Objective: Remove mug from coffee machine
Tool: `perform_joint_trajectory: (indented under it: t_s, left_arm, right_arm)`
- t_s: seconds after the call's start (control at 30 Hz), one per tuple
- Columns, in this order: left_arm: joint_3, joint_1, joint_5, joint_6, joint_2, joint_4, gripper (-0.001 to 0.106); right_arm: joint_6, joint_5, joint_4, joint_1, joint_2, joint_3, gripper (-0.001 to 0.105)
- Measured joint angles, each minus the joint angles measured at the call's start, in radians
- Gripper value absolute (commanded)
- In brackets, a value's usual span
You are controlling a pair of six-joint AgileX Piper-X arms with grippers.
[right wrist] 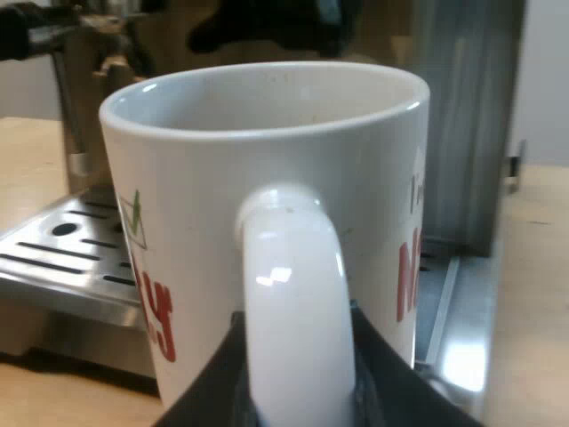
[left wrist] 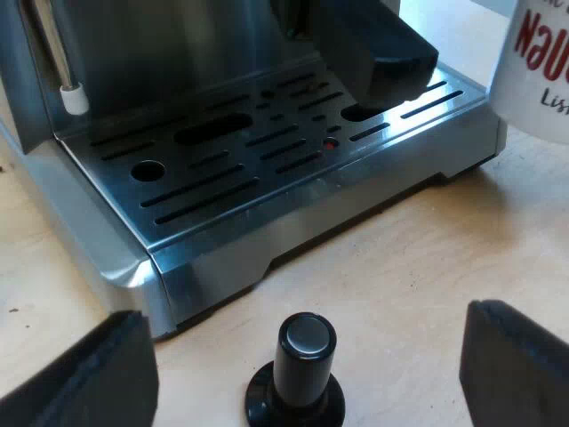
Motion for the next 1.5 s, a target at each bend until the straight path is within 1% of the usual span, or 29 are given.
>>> perform_joint_trajectory:
  t_s: [0.13, 0.3, 0.43, 0.6, 0.67, 0.77, 0.87, 0.93, 0.97, 1.0, 1.07, 1.17, 1.27, 1.3, 1.37, 1.4, 1.5]
  left_arm:
    - [0.000, 0.000, 0.000, 0.000, 0.000, 0.000, 0.072]
    - [0.000, 0.000, 0.005, 0.000, 0.000, 0.000, 0.072]
    - [0.000, 0.000, 0.088, 0.000, 0.000, 0.000, 0.072]
    - [0.000, 0.000, 0.112, 0.000, 0.000, 0.000, 0.072]
    - [0.000, -0.002, 0.141, 0.000, 0.000, 0.000, 0.072]
    - [0.000, -0.001, 0.169, 0.000, 0.000, 0.000, 0.072]
    - [0.000, -0.001, 0.194, 0.000, 0.000, -0.006, 0.068]
    - [0.001, -0.015, 0.199, 0.000, 0.000, -0.035, 0.067]
    - [0.001, -0.041, 0.201, 0.000, 0.000, -0.074, 0.068]
    - [0.001, -0.053, 0.205, 0.000, 0.000, -0.089, 0.068]
    - [0.001, -0.105, 0.206, 0.000, 0.000, -0.141, 0.068]
    - [0.001, -0.159, 0.209, 0.000, 0.000, -0.153, 0.068]
    - [0.001, -0.176, 0.209, 0.000, 0.000, -0.155, 0.068]
    - [0.001, -0.176, 0.209, 0.000, 0.000, -0.155, 0.070]
    - [-0.003, -0.176, 0.209, 0.000, 0.000, -0.163, 0.079]
    - [-0.002, -0.176, 0.207, 0.000, 0.000, -0.170, 0.081]
    - [-0.012, -0.176, 0.197, 0.000, 0.000, -0.180, 0.081]
  right_arm:
    - [-0.005, 0.089, 0.001, 0.000, -0.042, 0.026, 0.002]
    - [-0.006, 0.140, 0.007, 0.000, -0.072, 0.031, 0.002]
    - [-0.007, 0.193, 0.007, 0.000, -0.073, 0.031, 0.002]
    - [-0.007, 0.265, 0.008, 0.000, -0.073, 0.031, 0.002]
    - [-0.007, 0.290, 0.008, 0.000, -0.073, 0.031, 0.002]
    - [-0.007, 0.300, 0.008, 0.000, -0.073, 0.031, 0.002]
    - [-0.007, 0.303, 0.012, 0.000, -0.073, 0.031, 0.002]
    - [-0.007, 0.328, 0.016, 0.000, -0.073, 0.031, 0.002]
    - [-0.007, 0.351, 0.017, 0.000, -0.073, 0.031, 0.002]
    - [-0.007, 0.357, 0.019, 0.000, -0.073, 0.031, 0.002]
    - [-0.007, 0.370, 0.028, 0.000, -0.073, 0.031, 0.002]
    - [-0.007, 0.369, 0.053, 0.000, -0.073, 0.031, 0.002]
    - [-0.007, 0.369, 0.061, 0.000, -0.073, 0.031, 0.002]
    - [-0.007, 0.369, 0.061, 0.000, -0.073, 0.031, 0.002]
    - [-0.007, 0.369, 0.061, 0.000, -0.073, 0.031, 0.002]
    - [-0.007, 0.369, 0.061, 0.000, -0.073, 0.031, 0.002]
    - [-0.007, 0.369, 0.061, 0.000, -0.073, 0.031, 0.002]
